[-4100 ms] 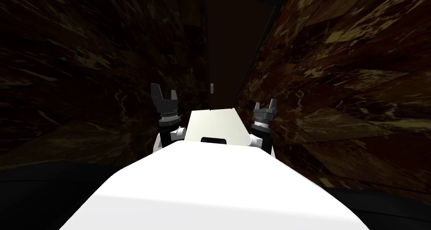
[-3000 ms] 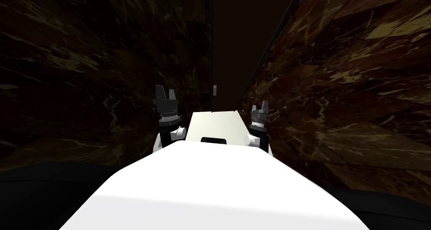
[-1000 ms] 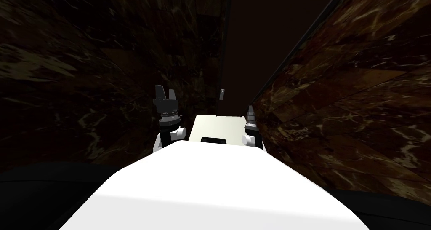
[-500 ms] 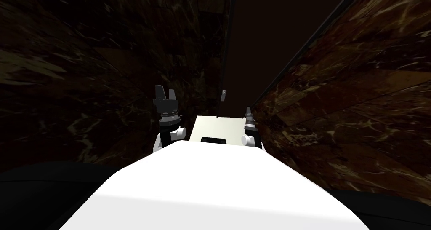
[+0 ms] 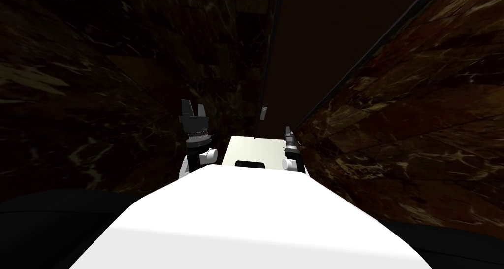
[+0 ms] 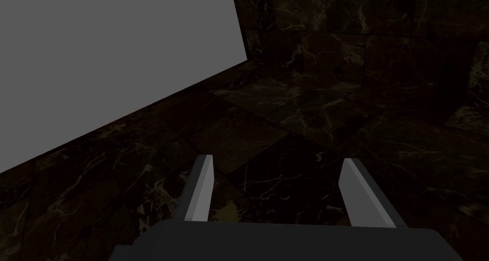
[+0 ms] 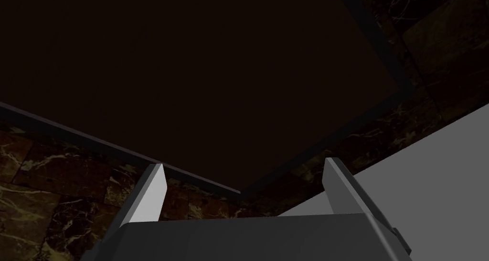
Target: Pull the door open
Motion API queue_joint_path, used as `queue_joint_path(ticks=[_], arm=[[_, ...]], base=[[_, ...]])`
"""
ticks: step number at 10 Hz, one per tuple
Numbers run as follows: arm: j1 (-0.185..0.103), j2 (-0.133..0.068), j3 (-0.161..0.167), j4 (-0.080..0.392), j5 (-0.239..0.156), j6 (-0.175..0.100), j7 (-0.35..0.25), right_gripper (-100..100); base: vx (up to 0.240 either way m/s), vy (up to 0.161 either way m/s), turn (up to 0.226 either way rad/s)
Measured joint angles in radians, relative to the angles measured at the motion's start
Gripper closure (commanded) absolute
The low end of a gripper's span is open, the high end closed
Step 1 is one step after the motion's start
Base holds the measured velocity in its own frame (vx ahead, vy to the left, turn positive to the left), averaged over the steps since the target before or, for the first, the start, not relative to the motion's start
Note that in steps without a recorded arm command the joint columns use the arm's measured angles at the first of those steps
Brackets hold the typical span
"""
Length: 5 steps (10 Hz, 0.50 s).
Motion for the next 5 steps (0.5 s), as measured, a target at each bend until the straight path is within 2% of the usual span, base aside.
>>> queue_joint_path(ticks=[5], arm=[[-0.005,-0.014,0.009,0.043,-0.023,0.006,0.128,-100]], base=[[0.075,0.027,0.036]])
